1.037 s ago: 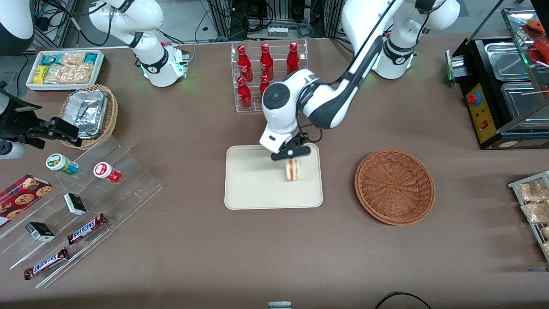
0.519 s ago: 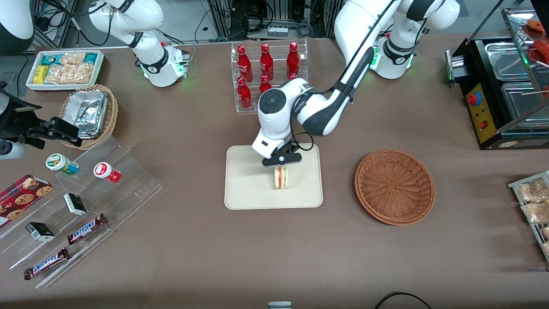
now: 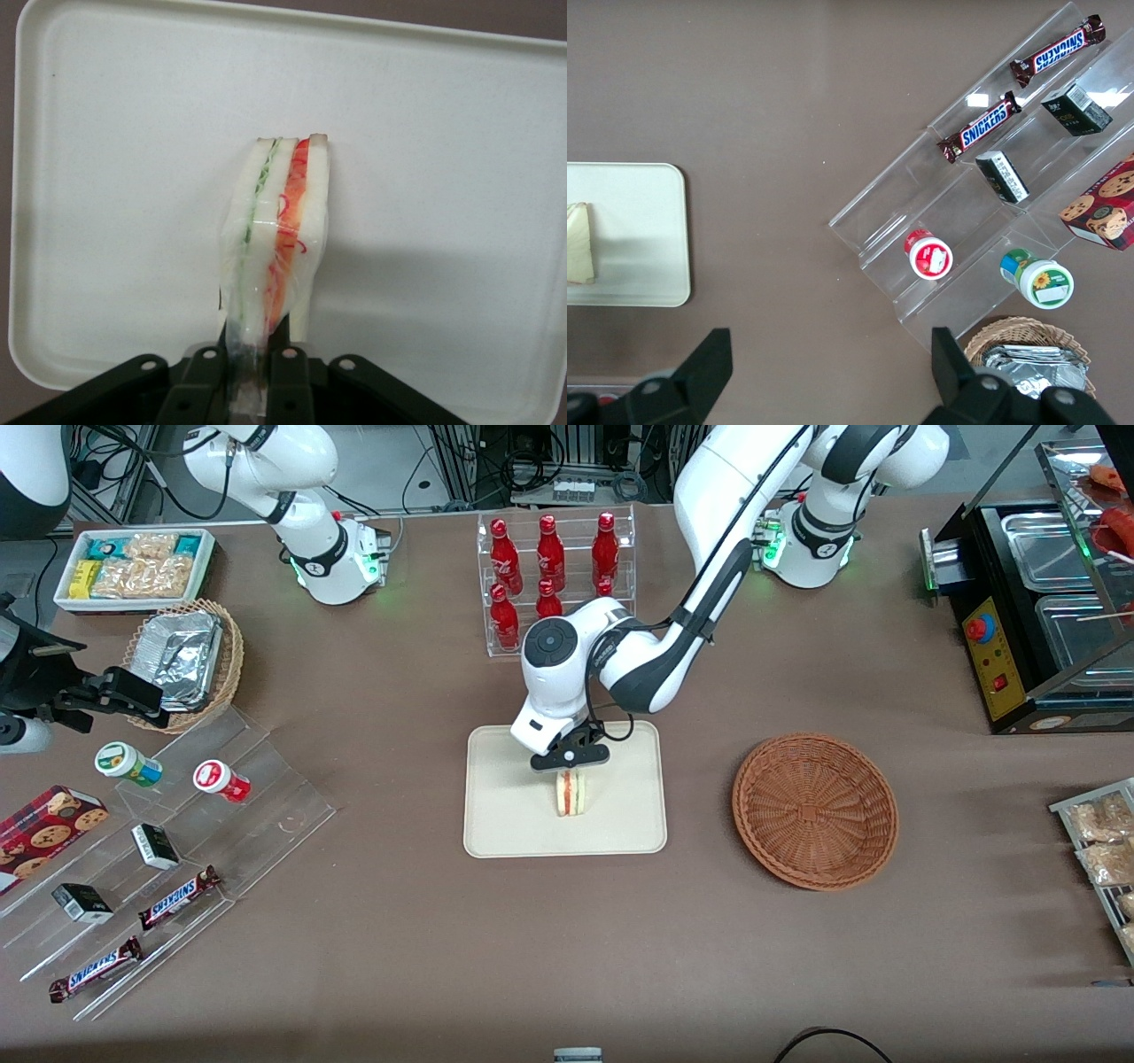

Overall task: Place sandwich from basket to tray
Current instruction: 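Lower the sandwich onto the tray and open the left gripper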

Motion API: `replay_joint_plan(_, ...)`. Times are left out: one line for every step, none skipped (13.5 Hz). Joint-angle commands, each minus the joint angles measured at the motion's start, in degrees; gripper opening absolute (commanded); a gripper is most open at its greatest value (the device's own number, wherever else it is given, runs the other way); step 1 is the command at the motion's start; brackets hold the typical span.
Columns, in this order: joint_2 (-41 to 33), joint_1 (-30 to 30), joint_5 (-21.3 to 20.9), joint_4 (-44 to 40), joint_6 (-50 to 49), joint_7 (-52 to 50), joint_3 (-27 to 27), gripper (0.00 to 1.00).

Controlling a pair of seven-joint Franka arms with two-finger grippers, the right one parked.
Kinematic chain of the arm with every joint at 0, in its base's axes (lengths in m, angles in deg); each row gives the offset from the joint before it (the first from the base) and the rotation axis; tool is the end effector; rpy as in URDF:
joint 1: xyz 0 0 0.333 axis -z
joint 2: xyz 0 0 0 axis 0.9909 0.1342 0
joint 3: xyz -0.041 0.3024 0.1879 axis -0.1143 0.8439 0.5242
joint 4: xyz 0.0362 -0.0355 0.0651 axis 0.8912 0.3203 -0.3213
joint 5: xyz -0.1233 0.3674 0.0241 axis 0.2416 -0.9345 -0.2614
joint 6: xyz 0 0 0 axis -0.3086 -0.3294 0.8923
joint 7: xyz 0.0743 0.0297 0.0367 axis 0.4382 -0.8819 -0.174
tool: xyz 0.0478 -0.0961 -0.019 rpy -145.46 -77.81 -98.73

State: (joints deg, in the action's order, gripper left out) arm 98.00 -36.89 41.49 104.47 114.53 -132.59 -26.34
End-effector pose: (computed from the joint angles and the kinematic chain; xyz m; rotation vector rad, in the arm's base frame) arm 0.4878 -0.5508 0.2903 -3.1190 -0.2193 -0.0739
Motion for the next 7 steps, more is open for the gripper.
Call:
replay_joint_plan(-0.9, 0.2, 0.0, -2.0, -0.6, -1.3, 0.7, 0.99)
replay_joint_plan(-4.8, -0.1, 0.2, -1.2, -3.4, -1.5, 0.7, 0.99)
replay_joint_plan(-7.6, -0.8, 0.4, -1.4, -8.5, -2.2, 0.7, 0.99)
replay_joint_plan(-10.8, -2.5, 1.9, -1.5, -12.0, -2.6, 0.7, 0.99)
replay_joint_plan(-14.1, -4.0, 3.6, -1.2, -14.3, -2.1, 0.7, 0.99)
replay_joint_plan(-17.5, -5.8, 4.0, -1.1, -17.8, -1.9, 0.7, 0.99)
replay_joint_plan(-20.5, -7.4, 4.1, -1.2, -22.5, -1.3, 0.7, 0.99)
